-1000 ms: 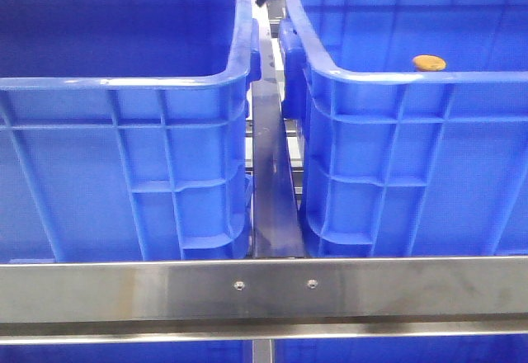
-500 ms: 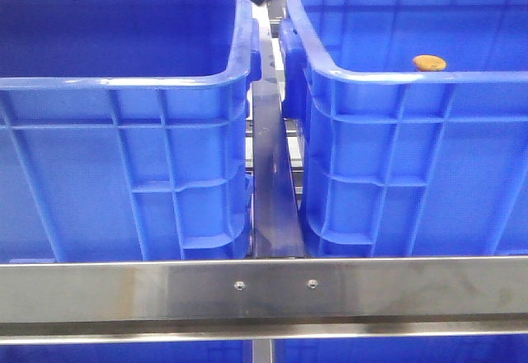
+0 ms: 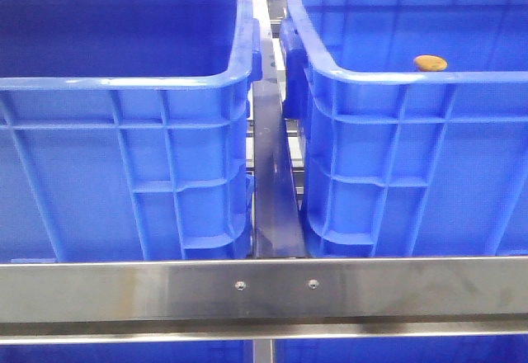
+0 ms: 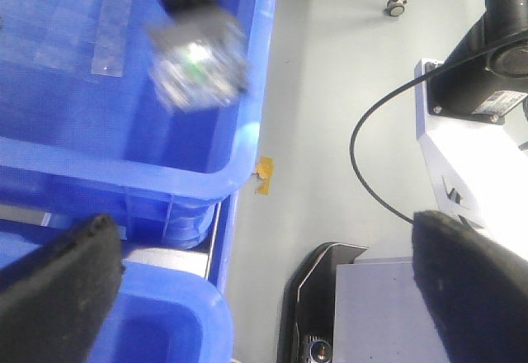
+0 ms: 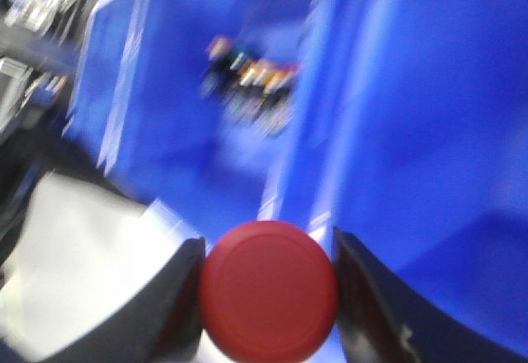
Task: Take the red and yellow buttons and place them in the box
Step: 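Lower the red button beside the yellow one with the right gripper, release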
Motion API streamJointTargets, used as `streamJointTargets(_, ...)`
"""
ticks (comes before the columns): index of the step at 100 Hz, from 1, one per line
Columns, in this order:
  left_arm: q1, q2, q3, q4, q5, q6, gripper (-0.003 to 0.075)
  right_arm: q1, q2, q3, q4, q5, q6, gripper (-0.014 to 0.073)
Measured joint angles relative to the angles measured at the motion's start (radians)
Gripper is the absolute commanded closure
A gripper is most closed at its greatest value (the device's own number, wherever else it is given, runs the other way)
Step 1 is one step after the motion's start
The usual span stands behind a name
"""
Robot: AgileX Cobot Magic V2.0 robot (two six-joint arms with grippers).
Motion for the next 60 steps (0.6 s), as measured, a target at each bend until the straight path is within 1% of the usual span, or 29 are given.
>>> streamJointTargets(13, 0.000, 0.000, 0.000, 0.000, 0.002, 0.000, 0.0050, -0.080, 0.000, -0.017, -0.004, -0.104, -0.105, 0.0446)
streamJointTargets(18, 0.000, 0.000, 0.000, 0.000, 0.002, 0.000, 0.0050, -0.096, 0.000, -0.033, -0.010, -0.175, -0.157, 0.0446)
streamJointTargets(30, 0.000, 0.000, 0.000, 0.000, 0.002, 0.000, 0.0050, -0.107, 0.000, -0.051, -0.061, -0.348, -0.239, 0.0446)
streamJointTargets(39, 0.000, 0.000, 0.000, 0.000, 0.002, 0.000, 0.0050, -0.107, 0.009, -0.053, -0.112, -0.461, -0.273, 0.0446)
streamJointTargets(60, 0.000, 0.000, 0.000, 0.000, 0.002, 0.000, 0.0050, -0.107, 0.098, -0.053, -0.165, -0.647, -0.344, 0.0446)
